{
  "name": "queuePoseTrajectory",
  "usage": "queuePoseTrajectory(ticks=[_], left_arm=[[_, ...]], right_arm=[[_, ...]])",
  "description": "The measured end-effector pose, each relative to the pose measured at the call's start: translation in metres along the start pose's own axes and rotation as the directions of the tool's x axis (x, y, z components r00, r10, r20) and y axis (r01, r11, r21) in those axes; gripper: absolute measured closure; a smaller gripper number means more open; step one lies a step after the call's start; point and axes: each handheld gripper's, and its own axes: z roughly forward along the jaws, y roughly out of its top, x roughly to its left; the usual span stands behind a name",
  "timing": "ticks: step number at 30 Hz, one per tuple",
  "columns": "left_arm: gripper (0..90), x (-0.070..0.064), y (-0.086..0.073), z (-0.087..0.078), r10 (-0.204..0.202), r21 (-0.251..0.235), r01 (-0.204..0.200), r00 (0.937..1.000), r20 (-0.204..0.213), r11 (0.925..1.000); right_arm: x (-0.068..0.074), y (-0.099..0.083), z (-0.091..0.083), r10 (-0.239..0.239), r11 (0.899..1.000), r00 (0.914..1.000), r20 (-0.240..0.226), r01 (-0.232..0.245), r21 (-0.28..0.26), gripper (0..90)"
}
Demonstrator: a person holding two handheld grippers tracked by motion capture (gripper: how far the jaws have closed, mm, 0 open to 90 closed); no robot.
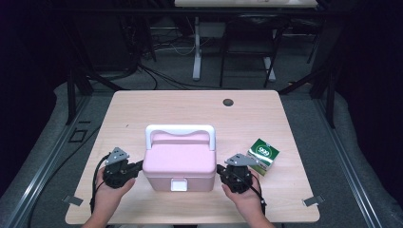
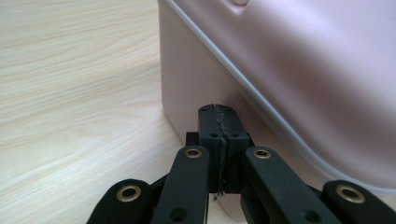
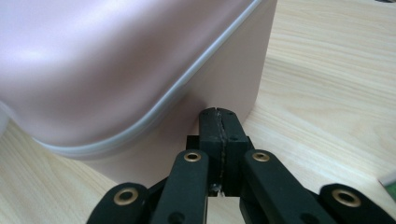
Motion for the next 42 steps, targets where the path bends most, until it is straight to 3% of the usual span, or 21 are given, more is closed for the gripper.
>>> queuePoseTrajectory(ticks=[1, 3, 9, 17, 23, 29, 34, 36, 42], left_arm=[[89.9, -0.002, 0.000, 0.001, 0.004, -0.004, -0.004, 1.0000, 0.001, 1.0000], [89.9, -0.006, -0.001, 0.001, 0.019, -0.002, -0.019, 0.9998, 0.010, 0.9998], [89.9, -0.011, -0.004, 0.000, 0.027, 0.018, -0.027, 0.9992, 0.029, 0.9995], [84.4, -0.007, -0.007, 0.001, 0.006, 0.009, -0.007, 0.9992, 0.039, 0.9999], [80.9, -0.007, -0.007, 0.001, 0.020, 0.013, -0.020, 0.9996, 0.020, 0.9997], [77.4, -0.003, -0.007, 0.000, 0.015, 0.019, -0.016, 0.9995, 0.026, 0.9997], [66.9, 0.004, -0.006, -0.001, -0.012, 0.021, 0.012, 0.9988, 0.047, 0.9997], [64.6, 0.005, -0.005, -0.002, -0.011, 0.013, 0.010, 0.9988, 0.048, 0.9999], [60.6, 0.009, 0.001, -0.009, 0.006, 0.007, -0.007, 0.9975, 0.070, 1.0000]], right_arm=[[-0.001, -0.001, -0.001, 0.006, 1.000, 0.9999, 0.008, -0.006, -0.002, 90.0], [-0.005, -0.004, -0.005, 0.020, 1.000, 0.9996, -0.020, -0.020, -0.007, 90.0], [-0.009, -0.006, -0.010, 0.016, 1.000, 0.9998, -0.011, -0.016, -0.001, 90.0], [-0.010, -0.008, -0.009, 0.004, 1.000, 0.9997, -0.025, -0.005, -0.009, 90.0], [-0.008, -0.008, -0.009, -0.008, 1.000, 1.0000, 0.002, 0.008, -0.013, 90.0], [-0.008, -0.008, -0.011, -0.021, 1.000, 0.9997, -0.015, 0.021, -0.002, 89.8], [-0.011, -0.006, -0.011, -0.029, 0.999, 0.9996, -0.006, 0.029, 0.013, 81.5], [-0.013, -0.006, -0.011, -0.022, 1.000, 0.9993, -0.029, 0.023, 0.009, 79.7], [-0.015, -0.002, -0.015, -0.036, 0.999, 0.9993, -0.005, 0.036, -0.001, 71.5]])
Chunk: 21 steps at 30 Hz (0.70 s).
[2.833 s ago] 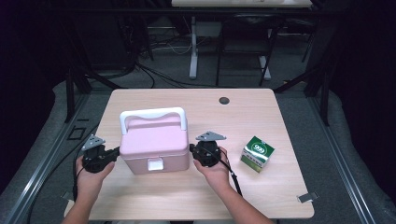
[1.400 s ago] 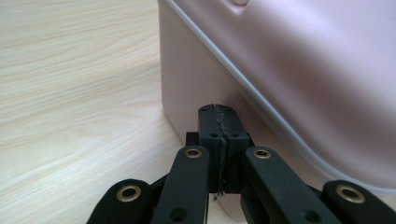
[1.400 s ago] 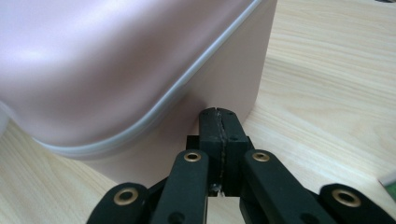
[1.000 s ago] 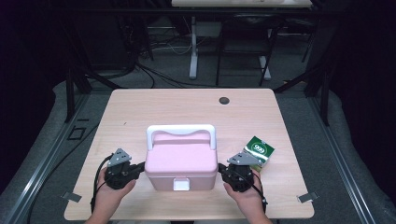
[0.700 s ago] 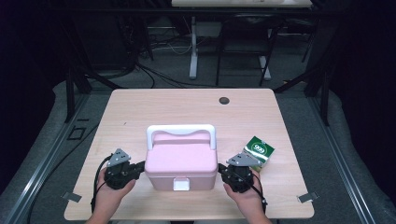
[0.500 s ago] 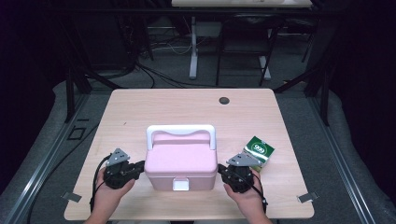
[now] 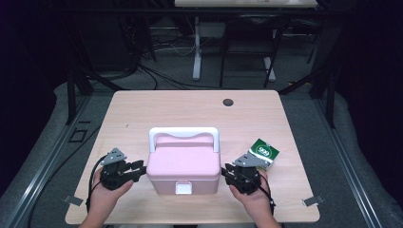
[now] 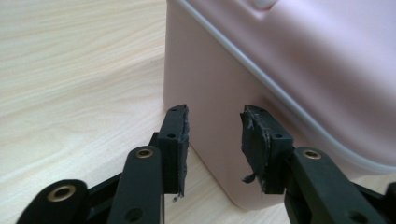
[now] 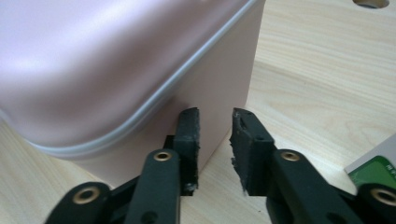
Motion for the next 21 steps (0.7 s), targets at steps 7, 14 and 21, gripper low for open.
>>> queuePoseTrajectory(ticks=[7, 14, 21], left_arm=[[57.3, 0.008, 0.015, -0.018, -0.030, -0.048, 0.031, 0.9994, 0.015, 0.9984], [54.9, 0.006, 0.029, -0.027, -0.012, -0.039, 0.013, 0.9993, 0.036, 0.9992], [54.0, -0.001, 0.051, -0.032, 0.021, -0.048, -0.017, 0.9971, 0.073, 0.9987]], right_arm=[[-0.007, 0.013, -0.008, -0.008, 1.000, 0.9993, -0.037, 0.008, -0.009, 67.4], [-0.015, 0.029, -0.017, 0.007, 1.000, 0.9978, -0.066, -0.008, -0.021, 64.4], [-0.017, 0.048, -0.023, 0.005, 1.000, 0.9935, -0.114, -0.008, -0.026, 63.3]])
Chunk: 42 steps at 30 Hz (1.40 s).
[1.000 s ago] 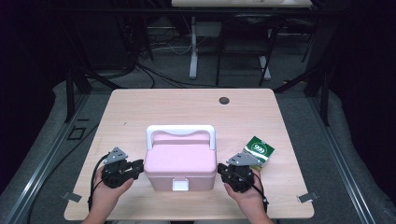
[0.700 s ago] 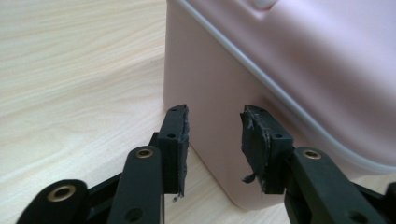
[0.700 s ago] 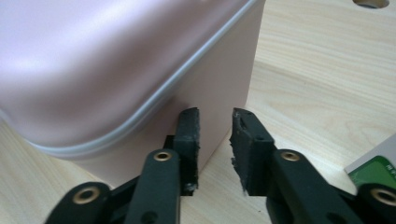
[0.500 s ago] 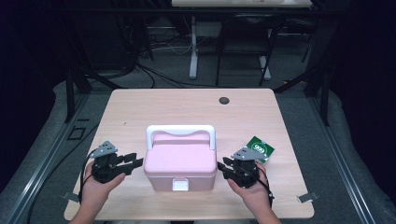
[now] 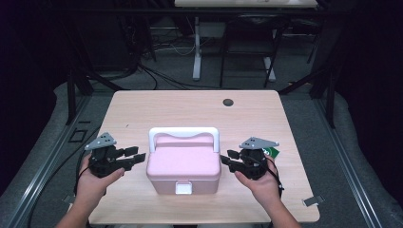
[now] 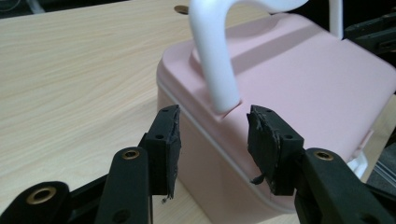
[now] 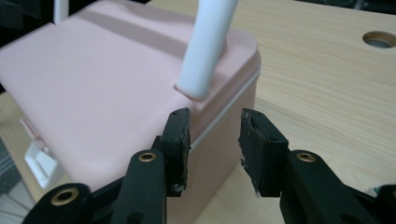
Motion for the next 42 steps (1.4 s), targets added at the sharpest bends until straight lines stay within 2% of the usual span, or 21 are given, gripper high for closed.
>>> queuePoseTrajectory(ticks=[2, 6, 10, 14, 15, 19, 23, 26, 29, 32, 35, 36, 42], left_arm=[[54.0, -0.002, 0.004, 0.001, 0.005, 0.001, -0.005, 1.0000, 0.006, 1.0000], [53.5, -0.004, 0.009, 0.008, 0.011, 0.005, -0.011, 0.9999, 0.011, 0.9999], [52.6, -0.005, 0.011, 0.018, 0.009, 0.015, -0.009, 0.9997, 0.021, 0.9998], [52.4, -0.007, 0.012, 0.026, 0.016, 0.020, -0.016, 0.9996, 0.023, 0.9997], [52.1, -0.007, 0.013, 0.029, 0.017, 0.022, -0.017, 0.9994, 0.029, 0.9996], [51.1, -0.007, 0.014, 0.033, 0.010, 0.016, -0.011, 0.9996, 0.027, 0.9998], [51.5, -0.007, 0.015, 0.036, 0.003, 0.011, -0.003, 0.9996, 0.029, 0.9999], [52.1, -0.007, 0.015, 0.036, 0.006, 0.010, -0.006, 0.9996, 0.027, 0.9999], [52.3, -0.008, 0.015, 0.035, 0.013, 0.013, -0.014, 0.9996, 0.026, 0.9998], [52.4, -0.011, 0.014, 0.032, 0.037, 0.006, -0.038, 0.9989, 0.029, 0.9993], [54.3, -0.012, 0.012, 0.030, 0.041, -0.006, -0.041, 0.9988, 0.025, 0.9991], [57.3, -0.014, 0.011, 0.029, 0.044, -0.009, -0.044, 0.9989, 0.014, 0.9990], [65.3, -0.016, 0.008, 0.026, 0.060, -0.018, -0.061, 0.9981, -0.007, 0.9980]], right_arm=[[0.000, 0.004, -0.001, 0.011, 1.000, 0.9997, -0.020, -0.012, -0.016, 63.1], [0.000, 0.010, -0.002, 0.046, 0.997, 0.9947, -0.092, -0.051, -0.056, 61.0], [0.003, 0.012, 0.005, 0.021, 0.998, 0.9923, -0.122, -0.028, -0.053, 59.1], [0.004, 0.014, 0.012, 0.008, 0.998, 0.9931, -0.117, -0.016, -0.064, 56.4], [0.003, 0.014, 0.013, 0.009, 0.997, 0.9946, -0.104, -0.016, -0.071, 56.3], [0.000, 0.015, 0.015, 0.025, 0.997, 0.9945, -0.102, -0.032, -0.069, 54.1], [-0.004, 0.017, 0.020, 0.027, 0.997, 0.9920, -0.124, -0.035, -0.069, 53.5], [-0.003, 0.018, 0.023, 0.018, 0.997, 0.9874, -0.158, -0.029, -0.069, 53.9], [-0.001, 0.018, 0.023, 0.012, 0.997, 0.9903, -0.138, -0.022, -0.072, 54.3], [-0.001, 0.016, 0.020, 0.005, 0.996, 0.9894, -0.145, -0.018, -0.084, 58.9], [0.002, 0.014, 0.017, -0.008, 0.996, 0.9908, -0.135, -0.005, -0.094, 62.6], [0.004, 0.012, 0.016, -0.017, 0.996, 0.9932, -0.115, 0.006, -0.094, 64.0], [0.006, 0.010, 0.014, -0.026, 0.994, 0.9912, -0.130, 0.012, -0.106, 68.3]])
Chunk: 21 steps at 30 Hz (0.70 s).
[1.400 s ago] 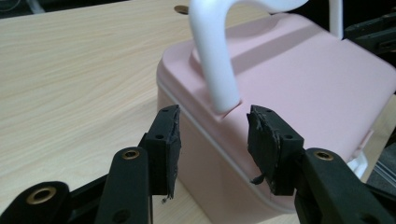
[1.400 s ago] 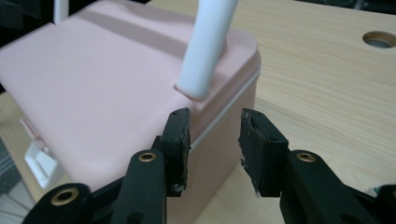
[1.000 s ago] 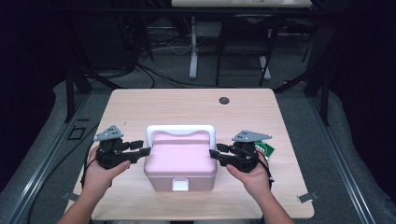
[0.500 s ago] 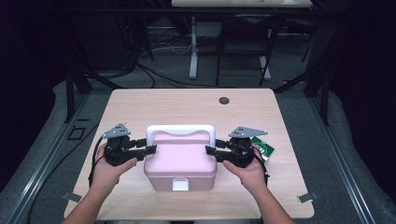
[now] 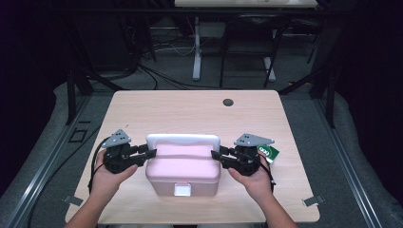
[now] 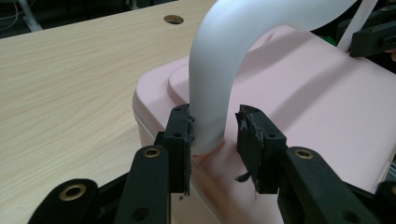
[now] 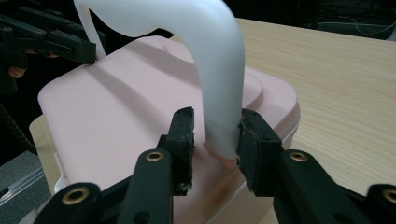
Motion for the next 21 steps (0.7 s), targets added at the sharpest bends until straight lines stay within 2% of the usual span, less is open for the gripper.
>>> queuePoseTrajectory(ticks=[2, 5, 8, 21], left_arm=[[66.8, -0.002, -0.001, -0.002, 0.007, 0.001, -0.007, 1.0000, -0.005, 1.0000], [68.9, -0.004, -0.003, -0.005, 0.016, 0.000, -0.016, 0.9998, -0.013, 0.9999], [72.2, -0.006, -0.005, -0.008, 0.019, -0.001, -0.019, 0.9997, -0.016, 0.9998], [72.8, -0.008, -0.009, -0.015, 0.022, 0.006, -0.022, 0.9997, -0.006, 0.9997]], right_arm=[[0.003, -0.001, 0.000, -0.003, 1.000, 0.9999, 0.012, 0.003, -0.005, 69.4], [0.006, -0.003, -0.002, -0.010, 1.000, 0.9999, -0.005, 0.010, -0.005, 71.7], [0.009, -0.004, -0.003, -0.022, 1.000, 0.9997, 0.000, 0.022, -0.003, 72.2], [0.014, -0.005, -0.004, -0.040, 0.999, 0.9992, -0.009, 0.040, 0.000, 73.3]])
